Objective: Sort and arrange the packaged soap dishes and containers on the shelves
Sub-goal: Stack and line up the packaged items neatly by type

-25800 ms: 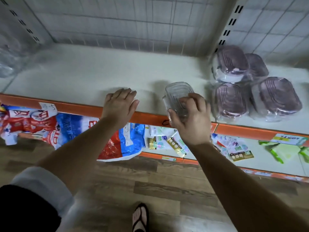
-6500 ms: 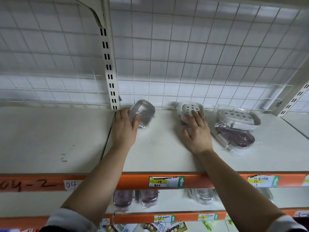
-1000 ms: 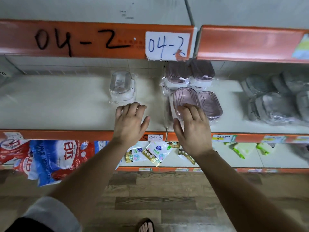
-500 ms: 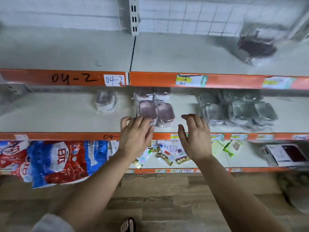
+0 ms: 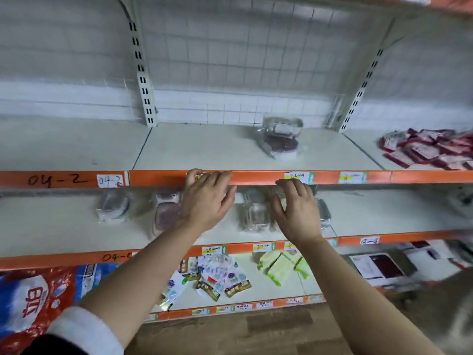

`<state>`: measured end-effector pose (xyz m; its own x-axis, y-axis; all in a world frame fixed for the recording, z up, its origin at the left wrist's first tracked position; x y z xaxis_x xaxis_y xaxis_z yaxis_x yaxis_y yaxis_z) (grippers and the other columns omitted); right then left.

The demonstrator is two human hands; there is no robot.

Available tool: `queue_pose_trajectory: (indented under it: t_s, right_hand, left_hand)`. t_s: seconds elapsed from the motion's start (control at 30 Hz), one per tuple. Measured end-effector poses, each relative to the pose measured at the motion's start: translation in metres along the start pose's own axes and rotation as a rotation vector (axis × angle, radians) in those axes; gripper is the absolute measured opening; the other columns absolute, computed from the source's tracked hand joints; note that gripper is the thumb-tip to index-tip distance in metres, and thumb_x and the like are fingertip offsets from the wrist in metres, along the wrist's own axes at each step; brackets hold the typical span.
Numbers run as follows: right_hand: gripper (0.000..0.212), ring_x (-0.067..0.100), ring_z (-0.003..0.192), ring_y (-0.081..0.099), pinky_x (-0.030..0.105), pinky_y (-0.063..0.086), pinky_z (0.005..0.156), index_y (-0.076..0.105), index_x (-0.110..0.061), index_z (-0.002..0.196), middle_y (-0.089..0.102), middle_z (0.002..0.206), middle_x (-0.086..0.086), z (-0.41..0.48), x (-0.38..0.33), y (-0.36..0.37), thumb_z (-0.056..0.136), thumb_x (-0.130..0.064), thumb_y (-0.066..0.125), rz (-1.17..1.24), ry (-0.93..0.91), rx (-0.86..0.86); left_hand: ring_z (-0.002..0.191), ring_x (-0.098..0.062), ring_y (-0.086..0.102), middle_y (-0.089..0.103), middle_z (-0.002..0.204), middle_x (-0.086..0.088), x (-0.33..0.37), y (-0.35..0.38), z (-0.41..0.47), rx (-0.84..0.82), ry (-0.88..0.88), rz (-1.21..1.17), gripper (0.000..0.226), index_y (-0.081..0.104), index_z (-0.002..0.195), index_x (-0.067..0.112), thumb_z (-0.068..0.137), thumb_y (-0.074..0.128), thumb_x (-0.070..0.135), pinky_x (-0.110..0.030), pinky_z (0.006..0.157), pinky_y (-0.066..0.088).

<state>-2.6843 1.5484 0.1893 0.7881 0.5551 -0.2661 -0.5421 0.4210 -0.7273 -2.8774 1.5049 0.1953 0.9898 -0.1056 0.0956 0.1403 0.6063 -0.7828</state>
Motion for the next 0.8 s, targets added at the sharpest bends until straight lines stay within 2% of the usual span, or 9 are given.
queue_pose_trajectory:
  t_s: [0.17, 0.3, 0.43, 0.67, 0.8]
  right_hand:
    - [0.023, 0.039, 0.091, 0.056, 0.043, 0.047, 0.081, 0.064, -0.004, 0.108, 0.064, 0.103, 0.014, 0.034, 0.039, 0.001, 0.088, -0.015, 0.061, 0.002, -0.018, 0.046]
    - [0.027, 0.038, 0.094, 0.056, 0.041, 0.046, 0.084, 0.064, -0.004, 0.109, 0.064, 0.105, 0.014, 0.07, 0.067, 0.013, 0.089, -0.021, 0.056, -0.008, 0.011, 0.045]
    - [0.024, 0.039, 0.097, 0.055, 0.044, 0.047, 0.084, 0.064, -0.002, 0.11, 0.063, 0.109, 0.015, 0.109, 0.096, 0.027, 0.091, -0.016, 0.06, -0.021, 0.036, 0.044]
    - [0.026, 0.037, 0.099, 0.055, 0.042, 0.047, 0.081, 0.063, -0.004, 0.112, 0.062, 0.111, 0.014, 0.15, 0.138, 0.046, 0.091, -0.019, 0.056, -0.019, 0.092, 0.111]
    - [0.025, 0.036, 0.1, 0.056, 0.041, 0.049, 0.08, 0.063, -0.004, 0.112, 0.061, 0.113, 0.014, 0.163, 0.154, 0.056, 0.091, -0.016, 0.057, -0.01, 0.111, 0.106]
  left_hand:
    - [0.08, -0.028, 0.064, 0.069, 0.093, -0.004, 0.007, 0.02, 0.049, 0.052, 0.035, -0.032, 0.037, 0.066, 0.108, 0.014, 0.095, 0.039, 0.036, -0.043, 0.09, 0.038]
    - [0.087, -0.03, 0.062, 0.068, 0.1, -0.006, 0.006, 0.048, 0.096, 0.01, 0.054, -0.062, 0.043, 0.065, 0.112, 0.012, 0.094, 0.036, 0.038, -0.042, 0.082, 0.042]
    - [0.098, -0.032, 0.059, 0.064, 0.11, -0.008, 0.006, 0.079, 0.147, -0.025, 0.077, -0.113, 0.046, 0.064, 0.115, 0.011, 0.092, 0.036, 0.039, -0.043, 0.082, 0.045]
    - [0.123, -0.033, 0.05, 0.056, 0.131, -0.012, 0.011, 0.136, 0.218, -0.017, 0.2, -0.158, 0.038, 0.06, 0.122, 0.008, 0.093, 0.054, 0.031, -0.043, 0.101, 0.04]
    - [0.139, -0.031, 0.034, 0.047, 0.145, -0.008, 0.014, 0.161, 0.24, -0.098, 0.201, -0.173, 0.056, 0.052, 0.136, 0.011, 0.092, 0.057, 0.045, -0.046, 0.114, 0.025]
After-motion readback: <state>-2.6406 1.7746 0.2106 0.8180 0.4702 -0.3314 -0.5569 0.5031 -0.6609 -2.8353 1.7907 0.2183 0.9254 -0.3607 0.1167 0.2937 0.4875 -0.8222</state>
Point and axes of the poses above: each hand's wrist, its own z-axis towards the middle knuckle, its own y-axis out of the palm, x = y × z, the point moved 5 cm from there along z, towards the middle knuckle
